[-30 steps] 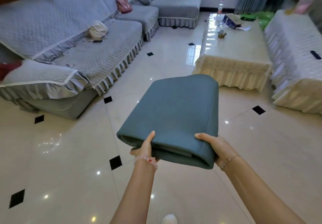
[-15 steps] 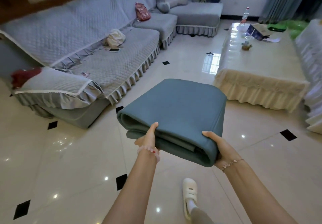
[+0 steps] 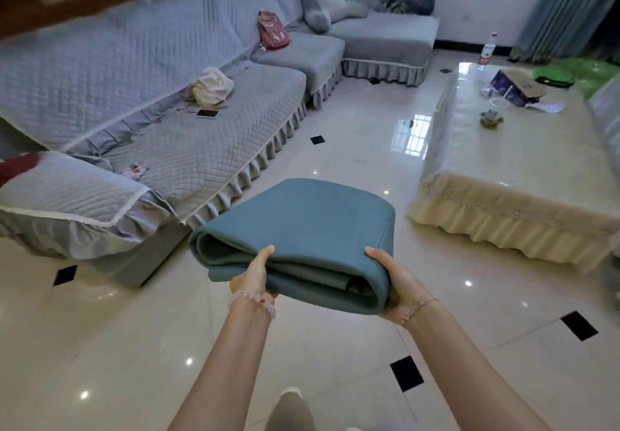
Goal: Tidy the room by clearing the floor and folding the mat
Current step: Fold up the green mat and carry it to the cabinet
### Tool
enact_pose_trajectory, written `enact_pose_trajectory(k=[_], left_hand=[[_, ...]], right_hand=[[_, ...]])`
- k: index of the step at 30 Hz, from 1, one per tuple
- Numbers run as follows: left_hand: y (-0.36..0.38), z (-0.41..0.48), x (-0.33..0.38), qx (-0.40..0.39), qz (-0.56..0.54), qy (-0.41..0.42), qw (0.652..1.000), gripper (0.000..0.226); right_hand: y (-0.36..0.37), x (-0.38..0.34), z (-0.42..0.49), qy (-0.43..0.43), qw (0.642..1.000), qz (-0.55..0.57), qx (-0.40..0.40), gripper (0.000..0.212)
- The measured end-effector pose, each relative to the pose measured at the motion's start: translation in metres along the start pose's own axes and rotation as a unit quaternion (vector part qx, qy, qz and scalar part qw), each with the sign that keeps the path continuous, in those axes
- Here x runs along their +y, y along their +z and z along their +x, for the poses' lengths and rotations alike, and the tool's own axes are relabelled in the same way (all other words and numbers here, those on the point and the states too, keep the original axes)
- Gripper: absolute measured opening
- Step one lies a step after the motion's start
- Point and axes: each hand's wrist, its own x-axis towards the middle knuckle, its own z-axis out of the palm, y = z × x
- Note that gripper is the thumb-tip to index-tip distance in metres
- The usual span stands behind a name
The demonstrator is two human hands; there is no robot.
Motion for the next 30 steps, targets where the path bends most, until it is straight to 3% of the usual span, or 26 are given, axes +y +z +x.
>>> enact_pose_trajectory(k=[6, 9, 11, 12, 13, 14, 16, 17, 18, 21, 22, 24, 27, 30], left_hand=[[0.06, 0.091, 0.067, -0.053, -0.018, -0.062, 0.997, 0.028], [0.098, 0.141, 0.116, -0.089, -0.056, -0.092, 0.99, 0.019], [0.122, 0.168, 0.153, -0.103, -0.087, -0.116, 0.984, 0.027], [0.133, 0.18, 0.172, -0.108, -0.089, -0.125, 0.982, 0.03], [0.145, 0.193, 0.189, -0.116, -0.082, -0.131, 0.981, 0.028], [0.158, 0.206, 0.206, -0.125, -0.07, -0.134, 0.981, 0.023], [0.185, 0.224, 0.234, -0.143, -0.048, -0.14, 0.979, 0.01], [0.199, 0.233, 0.244, -0.151, -0.039, -0.141, 0.978, 0.008], [0.213, 0.241, 0.253, -0.156, -0.031, -0.142, 0.977, 0.009], [0.251, 0.263, 0.27, -0.166, -0.012, -0.153, 0.974, 0.01], [0.263, 0.274, 0.272, -0.165, -0.016, -0.158, 0.973, 0.02], [0.287, 0.299, 0.271, -0.149, -0.032, -0.146, 0.977, 0.061], [0.334, 0.34, 0.268, -0.137, -0.042, -0.11, 0.984, 0.073], [0.383, 0.36, 0.288, -0.142, -0.028, -0.113, 0.983, 0.072]], right_hand=[[0.049, -0.061, 0.098, -0.009, 0.999, -0.007, 0.043, 0.062], [0.078, -0.103, 0.139, -0.059, 0.996, -0.031, 0.059, 0.051], [0.106, -0.125, 0.16, -0.182, 0.97, -0.124, 0.102, 0.036], [0.119, -0.135, 0.168, -0.283, 0.926, -0.209, 0.136, 0.042], [0.133, -0.145, 0.174, -0.399, 0.845, -0.312, 0.173, 0.059], [0.148, -0.157, 0.182, -0.499, 0.729, -0.427, 0.192, 0.075], [0.177, -0.177, 0.202, -0.593, 0.467, -0.63, 0.185, 0.097], [0.191, -0.184, 0.217, -0.598, 0.365, -0.692, 0.173, 0.103], [0.207, -0.191, 0.233, -0.591, 0.302, -0.73, 0.163, 0.107], [0.25, -0.212, 0.286, -0.539, 0.231, -0.794, 0.162, 0.12], [0.258, -0.22, 0.305, -0.517, 0.21, -0.811, 0.173, 0.121], [0.269, -0.238, 0.343, -0.473, 0.184, -0.839, 0.197, 0.116], [0.27, -0.269, 0.394, -0.448, 0.202, -0.845, 0.212, 0.098], [0.261, -0.309, 0.445, -0.483, 0.225, -0.821, 0.205, 0.056]])
